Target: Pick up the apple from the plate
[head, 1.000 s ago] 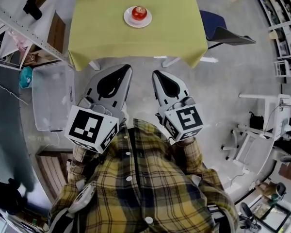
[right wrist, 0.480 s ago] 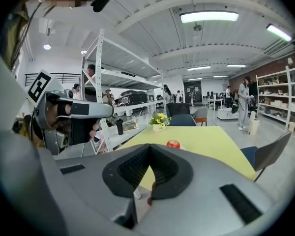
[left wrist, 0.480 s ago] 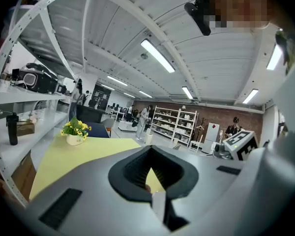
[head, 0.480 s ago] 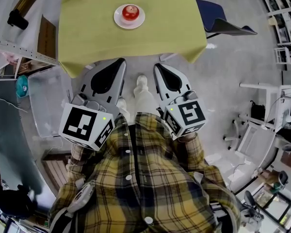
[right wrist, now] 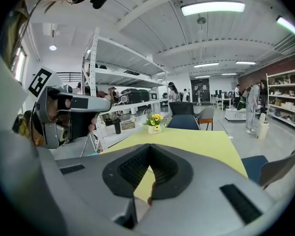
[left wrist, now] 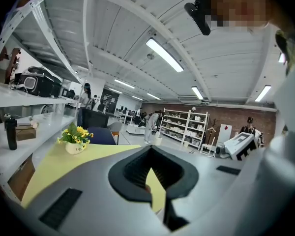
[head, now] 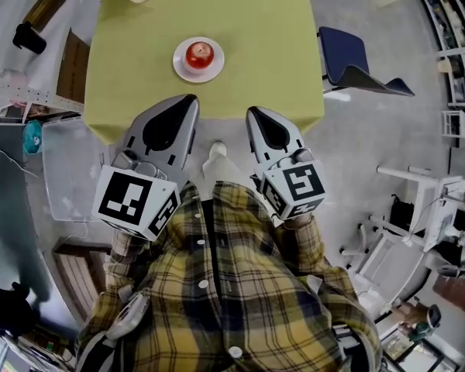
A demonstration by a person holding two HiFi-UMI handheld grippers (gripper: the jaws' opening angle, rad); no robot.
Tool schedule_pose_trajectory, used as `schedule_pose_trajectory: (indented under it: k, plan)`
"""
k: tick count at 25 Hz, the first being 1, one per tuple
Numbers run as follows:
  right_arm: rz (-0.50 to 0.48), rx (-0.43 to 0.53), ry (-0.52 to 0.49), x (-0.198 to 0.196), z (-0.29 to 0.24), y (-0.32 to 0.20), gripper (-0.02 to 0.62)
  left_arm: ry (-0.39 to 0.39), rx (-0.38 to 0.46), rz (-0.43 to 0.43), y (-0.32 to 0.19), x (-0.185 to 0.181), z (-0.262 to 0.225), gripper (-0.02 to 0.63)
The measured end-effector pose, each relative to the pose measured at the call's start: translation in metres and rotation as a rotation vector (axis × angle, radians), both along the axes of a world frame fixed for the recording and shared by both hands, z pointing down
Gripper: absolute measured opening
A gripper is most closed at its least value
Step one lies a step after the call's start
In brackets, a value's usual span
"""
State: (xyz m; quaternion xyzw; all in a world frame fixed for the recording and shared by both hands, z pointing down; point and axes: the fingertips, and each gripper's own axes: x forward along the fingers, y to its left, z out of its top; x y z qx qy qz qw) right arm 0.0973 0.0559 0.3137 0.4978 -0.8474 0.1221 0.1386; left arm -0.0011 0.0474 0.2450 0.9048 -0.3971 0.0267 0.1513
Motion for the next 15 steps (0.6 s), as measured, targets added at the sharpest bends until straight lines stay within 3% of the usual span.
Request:
schedule_pose_trajectory:
  k: [7, 15]
  plan:
    - [-0.071, -0.023, -0.046, 0.034, -0.002, -0.046, -0.003, -0.013, -0.013, -0.097, -0.033, 0.029, -0.003, 0.003]
    - [-0.139, -0.075, -0.066, 0.026, 0.013, -0.079, -0.003, -0.039, -0.046, -0.150, -0.062, 0.030, 0.011, 0.003]
